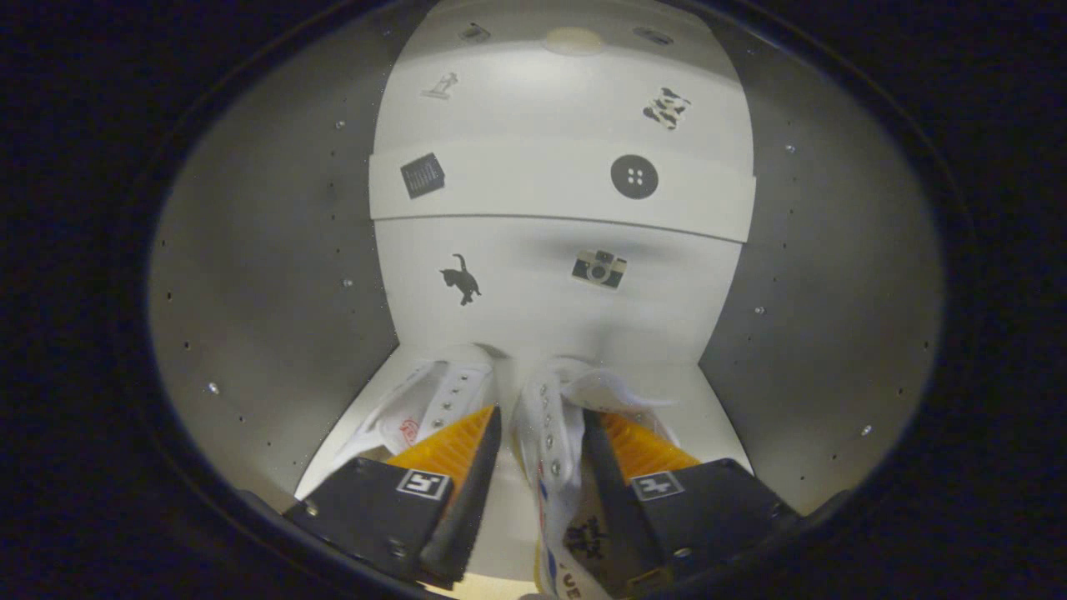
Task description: Open the shoe cabinet door, grab the shoes and put them into the shoe cabinet, then close the shoe cabinet door.
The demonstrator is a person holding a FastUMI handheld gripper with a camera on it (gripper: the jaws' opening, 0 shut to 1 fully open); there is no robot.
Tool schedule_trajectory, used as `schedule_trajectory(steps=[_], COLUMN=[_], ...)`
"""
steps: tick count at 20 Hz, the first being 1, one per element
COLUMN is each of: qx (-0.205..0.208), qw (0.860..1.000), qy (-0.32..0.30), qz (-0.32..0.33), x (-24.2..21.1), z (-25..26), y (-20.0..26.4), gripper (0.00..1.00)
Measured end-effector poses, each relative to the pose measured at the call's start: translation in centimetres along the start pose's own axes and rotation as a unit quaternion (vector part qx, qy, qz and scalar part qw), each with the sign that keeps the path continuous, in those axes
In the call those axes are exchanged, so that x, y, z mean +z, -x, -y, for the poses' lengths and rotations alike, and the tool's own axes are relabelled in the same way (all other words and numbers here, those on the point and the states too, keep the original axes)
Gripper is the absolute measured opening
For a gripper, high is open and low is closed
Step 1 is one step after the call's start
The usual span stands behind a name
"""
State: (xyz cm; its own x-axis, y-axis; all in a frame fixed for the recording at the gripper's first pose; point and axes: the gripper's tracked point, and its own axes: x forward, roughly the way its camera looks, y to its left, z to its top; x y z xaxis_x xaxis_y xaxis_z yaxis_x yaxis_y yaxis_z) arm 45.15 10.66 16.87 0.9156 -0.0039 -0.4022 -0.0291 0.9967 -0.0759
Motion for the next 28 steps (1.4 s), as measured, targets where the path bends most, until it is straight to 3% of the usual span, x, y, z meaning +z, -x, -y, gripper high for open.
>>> schedule_trajectory(steps=[1,5,13,20,24,28], qx=[0.001,-0.006,-0.004,0.011,0.017,0.042], qw=[1.000,1.000,0.998,0.995,0.991,0.986], qy=[-0.002,0.001,-0.010,-0.001,0.005,-0.012], qz=[0.002,0.017,0.058,0.102,0.136,0.160], x=[0.0,0.2,0.0,-2.9,-4.3,-6.3], z=[-0.2,-0.2,-0.2,-1.9,-2.8,-3.6], y=[0.4,2.5,9.8,21.0,28.6,36.5], gripper=[0.74,0.79,0.79,0.80,1.00,1.00])
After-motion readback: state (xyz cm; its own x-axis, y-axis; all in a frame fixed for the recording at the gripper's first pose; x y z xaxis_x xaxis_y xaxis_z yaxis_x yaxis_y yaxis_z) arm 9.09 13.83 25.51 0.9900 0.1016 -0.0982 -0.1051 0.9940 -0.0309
